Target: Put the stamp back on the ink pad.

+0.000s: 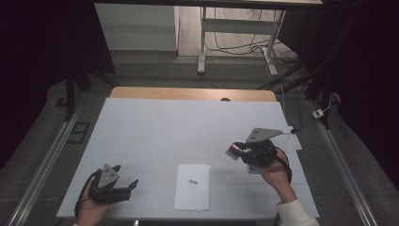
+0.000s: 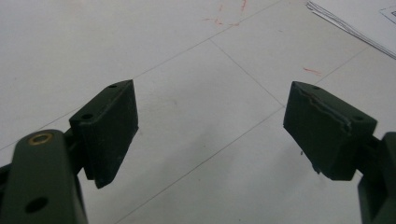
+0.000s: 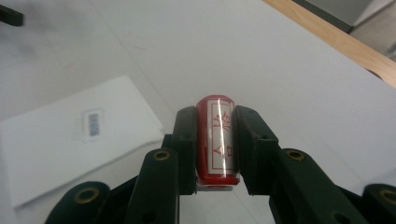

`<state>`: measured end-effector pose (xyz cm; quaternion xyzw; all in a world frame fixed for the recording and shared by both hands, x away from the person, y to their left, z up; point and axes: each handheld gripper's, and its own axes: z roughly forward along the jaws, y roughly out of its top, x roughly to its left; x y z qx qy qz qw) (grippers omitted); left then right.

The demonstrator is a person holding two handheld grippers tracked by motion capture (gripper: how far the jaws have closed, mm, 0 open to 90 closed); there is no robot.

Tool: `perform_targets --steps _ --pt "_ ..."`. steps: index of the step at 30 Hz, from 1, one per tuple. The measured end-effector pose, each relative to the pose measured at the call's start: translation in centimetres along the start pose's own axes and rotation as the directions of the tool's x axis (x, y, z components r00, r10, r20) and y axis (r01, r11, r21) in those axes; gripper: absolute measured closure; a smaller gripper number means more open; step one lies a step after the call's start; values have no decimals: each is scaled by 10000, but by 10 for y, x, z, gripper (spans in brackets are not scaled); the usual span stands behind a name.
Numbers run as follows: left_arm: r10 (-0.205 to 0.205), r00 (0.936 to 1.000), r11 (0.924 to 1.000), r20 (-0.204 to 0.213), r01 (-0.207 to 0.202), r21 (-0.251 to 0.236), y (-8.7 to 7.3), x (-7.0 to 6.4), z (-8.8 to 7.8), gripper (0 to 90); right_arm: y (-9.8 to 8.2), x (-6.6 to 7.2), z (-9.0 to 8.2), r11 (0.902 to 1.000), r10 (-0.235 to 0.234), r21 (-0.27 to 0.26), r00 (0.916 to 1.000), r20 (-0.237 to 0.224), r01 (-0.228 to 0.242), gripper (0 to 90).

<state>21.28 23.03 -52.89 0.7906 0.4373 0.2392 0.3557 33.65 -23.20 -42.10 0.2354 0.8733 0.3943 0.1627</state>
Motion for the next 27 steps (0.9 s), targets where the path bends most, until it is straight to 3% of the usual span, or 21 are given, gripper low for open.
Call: perform_targets --steps 7,15,20,27 --pt "2 10000 10000 52 -2 28 1 0 3 180 -23 -20 -14 9971 595 424 9958 697 -626 698" --pt "3 10000 10000 76 -3 7 1 0 2 179 -49 -34 -27 9895 839 1044 9860 1440 -994 698" --pt "64 10000 9999 73 -64 89 1 -1 4 180 -60 -44 -30 9806 916 1526 9757 1990 -1232 698" --pt "39 10000 10000 58 -39 63 0 -1 3 180 -75 -54 -27 9673 1163 1976 9707 2104 -1588 699"
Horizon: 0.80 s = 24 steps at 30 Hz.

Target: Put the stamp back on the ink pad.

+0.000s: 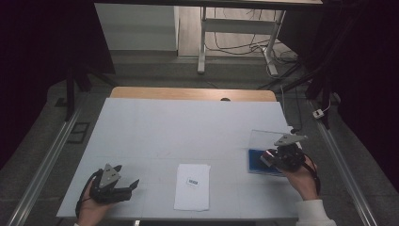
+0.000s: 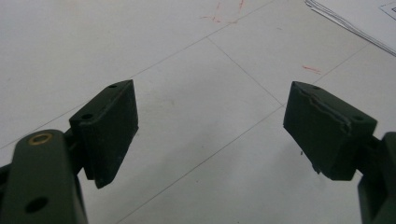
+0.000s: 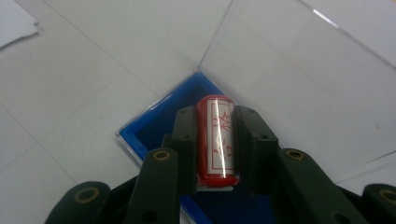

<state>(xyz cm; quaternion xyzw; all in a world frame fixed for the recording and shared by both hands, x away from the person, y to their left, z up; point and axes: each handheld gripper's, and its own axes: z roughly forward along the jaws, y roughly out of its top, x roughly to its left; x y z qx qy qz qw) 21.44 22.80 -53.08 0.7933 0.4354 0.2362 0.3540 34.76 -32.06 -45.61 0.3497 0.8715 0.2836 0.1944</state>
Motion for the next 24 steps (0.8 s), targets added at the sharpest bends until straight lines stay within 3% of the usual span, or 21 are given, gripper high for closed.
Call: perform_targets --steps 6,12,18,24 --pt "42 10000 10000 -8 -42 51 0 0 1 180 -4 -2 9 9997 11 223 10000 -32 -11 698" --pt "54 10000 10000 7 -54 47 0 0 1 179 -4 -2 9 9999 -70 86 10000 -54 71 669" --pt "47 10000 10000 13 -47 4 0 0 0 179 -4 0 1 9948 343 -949 9986 -393 -378 443" --pt "22 10000 10000 18 -22 3 0 0 -1 179 -7 15 -16 9759 294 -2142 9977 -606 -418 382"
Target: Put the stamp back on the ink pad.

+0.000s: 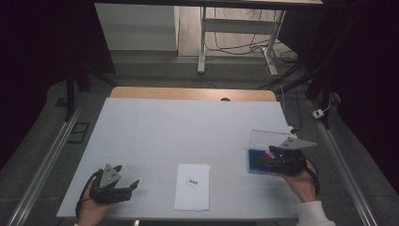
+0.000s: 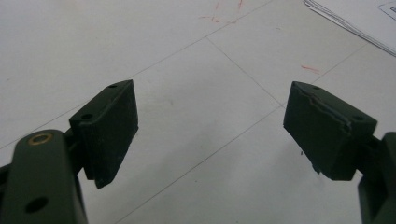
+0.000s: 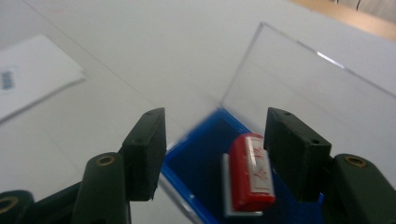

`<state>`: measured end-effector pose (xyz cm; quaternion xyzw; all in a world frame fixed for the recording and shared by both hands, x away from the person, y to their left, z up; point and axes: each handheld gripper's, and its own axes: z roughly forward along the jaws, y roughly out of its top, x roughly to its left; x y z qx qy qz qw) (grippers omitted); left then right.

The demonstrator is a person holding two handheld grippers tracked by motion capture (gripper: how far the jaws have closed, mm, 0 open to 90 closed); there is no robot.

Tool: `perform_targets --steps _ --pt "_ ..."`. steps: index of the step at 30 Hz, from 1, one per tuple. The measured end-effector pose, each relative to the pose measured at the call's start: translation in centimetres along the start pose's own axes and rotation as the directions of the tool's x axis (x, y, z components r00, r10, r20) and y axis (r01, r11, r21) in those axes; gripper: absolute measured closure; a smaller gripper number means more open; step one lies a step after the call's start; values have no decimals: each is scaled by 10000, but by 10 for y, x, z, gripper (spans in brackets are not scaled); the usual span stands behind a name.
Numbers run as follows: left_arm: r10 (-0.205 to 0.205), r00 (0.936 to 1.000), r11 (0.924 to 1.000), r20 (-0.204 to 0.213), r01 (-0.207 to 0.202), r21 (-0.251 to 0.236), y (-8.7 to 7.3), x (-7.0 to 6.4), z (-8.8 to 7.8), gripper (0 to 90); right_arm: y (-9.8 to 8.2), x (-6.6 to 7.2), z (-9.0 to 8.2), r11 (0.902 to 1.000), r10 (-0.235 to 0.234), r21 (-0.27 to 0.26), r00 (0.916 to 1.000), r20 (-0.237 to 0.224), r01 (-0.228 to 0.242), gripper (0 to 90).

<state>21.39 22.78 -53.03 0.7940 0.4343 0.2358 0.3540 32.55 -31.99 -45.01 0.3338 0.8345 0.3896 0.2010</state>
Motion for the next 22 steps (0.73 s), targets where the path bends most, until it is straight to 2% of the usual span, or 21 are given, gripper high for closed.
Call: perform_targets --steps 2,7,9,12,17,22 --pt "15 10000 10000 30 -15 -3 0 0 0 179 0 8 -6 9996 -19 -267 9997 -247 12 383" --pt "24 10000 10000 87 -24 -44 0 -1 0 179 -8 32 -14 9980 -360 -551 9973 -644 324 392" --pt "48 9999 10000 129 -47 -33 1 -1 -1 179 -13 39 -14 9969 -336 -740 9951 -934 267 395" --pt "74 9998 10000 179 -73 -34 1 -2 -1 179 -22 48 -12 9969 -447 -693 9917 -1204 365 395" --pt "47 9997 10000 230 -46 -31 1 -2 0 178 -34 51 -3 9980 -417 -527 9875 -1519 341 397" --pt "30 9998 10000 213 -29 -37 1 -2 0 178 -40 49 2 9986 -444 -369 9867 -1566 391 399"
